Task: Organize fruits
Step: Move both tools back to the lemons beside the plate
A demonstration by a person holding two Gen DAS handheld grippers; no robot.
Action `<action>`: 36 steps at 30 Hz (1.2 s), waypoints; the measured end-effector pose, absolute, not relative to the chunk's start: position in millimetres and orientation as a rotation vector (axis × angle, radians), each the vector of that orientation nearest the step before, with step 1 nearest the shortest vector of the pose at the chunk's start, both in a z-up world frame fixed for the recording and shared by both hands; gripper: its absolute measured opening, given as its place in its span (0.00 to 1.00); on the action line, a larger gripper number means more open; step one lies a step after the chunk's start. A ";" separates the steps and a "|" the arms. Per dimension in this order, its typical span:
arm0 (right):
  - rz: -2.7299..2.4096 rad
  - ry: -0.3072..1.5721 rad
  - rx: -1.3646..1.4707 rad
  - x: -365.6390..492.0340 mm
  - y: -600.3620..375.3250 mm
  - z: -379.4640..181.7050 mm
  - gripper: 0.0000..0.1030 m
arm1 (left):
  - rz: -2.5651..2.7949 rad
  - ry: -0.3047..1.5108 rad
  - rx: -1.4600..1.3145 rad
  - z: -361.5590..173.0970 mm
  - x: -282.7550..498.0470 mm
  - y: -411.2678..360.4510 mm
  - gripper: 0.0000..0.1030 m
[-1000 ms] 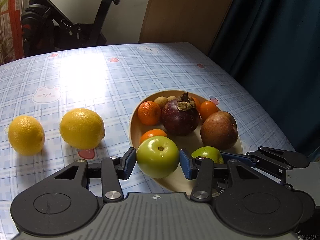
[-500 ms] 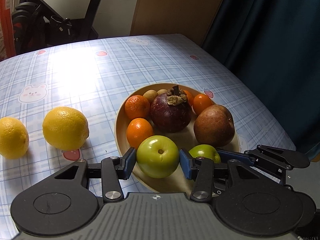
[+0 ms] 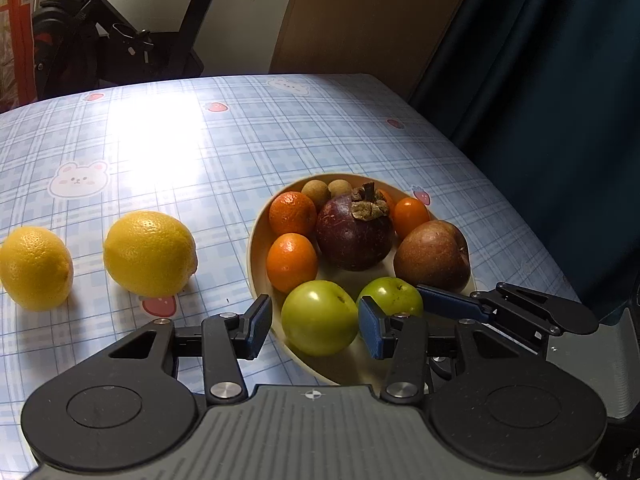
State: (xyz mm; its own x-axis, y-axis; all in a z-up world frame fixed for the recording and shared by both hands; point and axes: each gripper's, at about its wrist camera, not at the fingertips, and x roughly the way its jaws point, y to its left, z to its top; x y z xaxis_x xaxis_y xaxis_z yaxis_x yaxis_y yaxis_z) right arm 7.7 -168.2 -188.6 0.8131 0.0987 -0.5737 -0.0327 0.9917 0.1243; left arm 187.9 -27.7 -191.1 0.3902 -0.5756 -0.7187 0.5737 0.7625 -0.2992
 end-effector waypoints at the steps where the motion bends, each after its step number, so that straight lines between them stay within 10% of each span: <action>1: 0.067 0.615 0.103 9.0 -167.2 -188.5 0.46 | -0.726 0.915 -0.010 -190.9 189.2 -26.1 0.48; 36: 0.122 0.573 0.012 45.1 -136.2 -163.6 0.47 | -0.460 0.750 -0.104 -141.7 225.7 81.0 0.47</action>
